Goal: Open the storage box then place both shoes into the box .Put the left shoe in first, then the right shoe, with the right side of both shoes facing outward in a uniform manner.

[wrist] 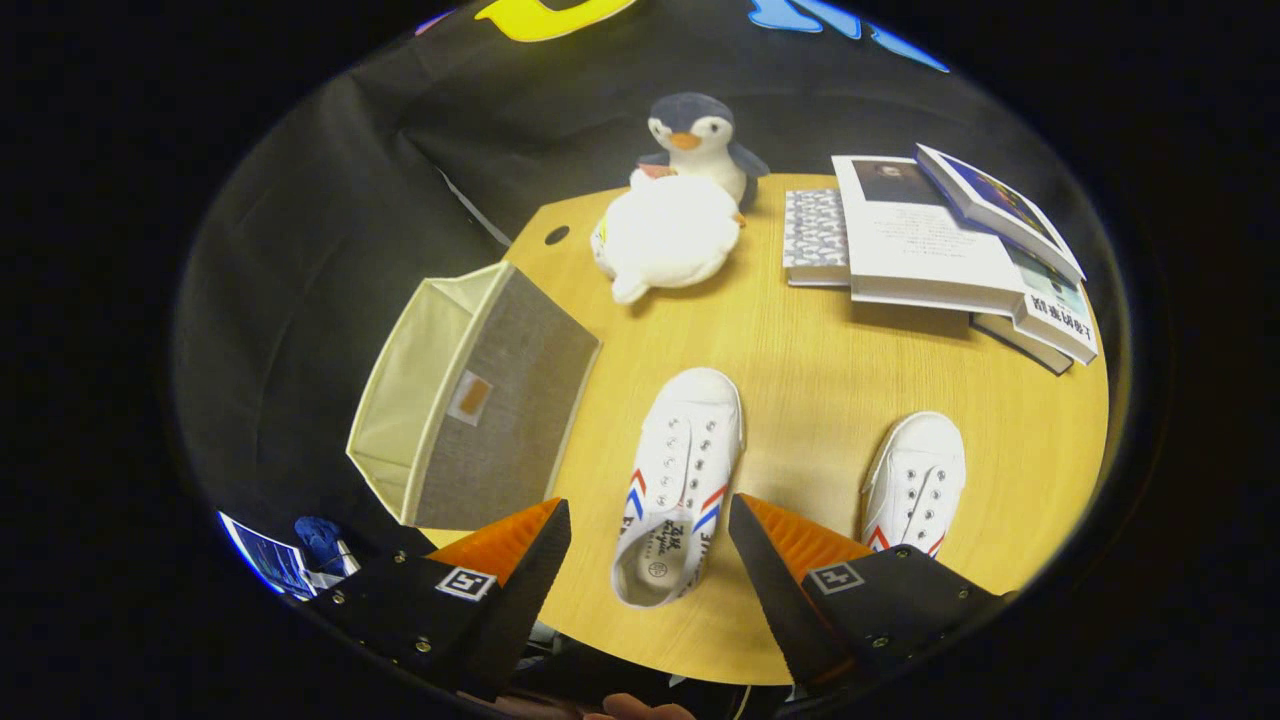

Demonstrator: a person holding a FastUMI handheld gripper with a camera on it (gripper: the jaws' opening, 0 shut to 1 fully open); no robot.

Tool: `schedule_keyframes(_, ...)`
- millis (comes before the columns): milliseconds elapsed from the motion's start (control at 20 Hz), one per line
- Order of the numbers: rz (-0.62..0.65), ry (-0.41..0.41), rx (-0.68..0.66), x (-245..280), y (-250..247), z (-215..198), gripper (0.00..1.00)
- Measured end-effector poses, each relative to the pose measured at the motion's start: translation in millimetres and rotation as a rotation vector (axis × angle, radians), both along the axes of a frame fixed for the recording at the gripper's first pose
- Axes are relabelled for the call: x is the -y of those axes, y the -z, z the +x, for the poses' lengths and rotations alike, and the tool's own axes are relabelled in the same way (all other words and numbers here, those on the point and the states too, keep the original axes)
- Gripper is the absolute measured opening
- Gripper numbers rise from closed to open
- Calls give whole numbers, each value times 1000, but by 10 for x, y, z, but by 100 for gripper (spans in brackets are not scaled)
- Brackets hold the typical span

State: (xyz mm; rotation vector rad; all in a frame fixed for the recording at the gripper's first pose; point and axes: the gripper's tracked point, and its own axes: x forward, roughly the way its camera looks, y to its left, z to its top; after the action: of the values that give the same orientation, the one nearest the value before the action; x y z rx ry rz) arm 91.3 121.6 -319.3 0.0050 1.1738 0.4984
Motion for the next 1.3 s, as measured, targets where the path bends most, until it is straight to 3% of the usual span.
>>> schedule_keyframes(550, -165, -59, -154, 177, 800, -22, 97)
schedule_keyframes(750, -254, -120, -170, 160, 1051, 54, 97)
schedule_keyframes(850, -238, -143, -191, 52, 1151, 47, 95)
schedule_keyframes(950, -209, -155, -214, -51, 1211, -9, 70)
schedule_keyframes(1000, -214, -184, -207, -28, 1124, 18, 47)
schedule_keyframes(1050, -220, -184, -201, 17, 1170, 29, 40)
schedule_keyframes(1200, -168, -74, -261, 60, 1089, 59, 16)
schedule_keyframes(1300, -149, -59, -267, 51, 1086, 39, 6)
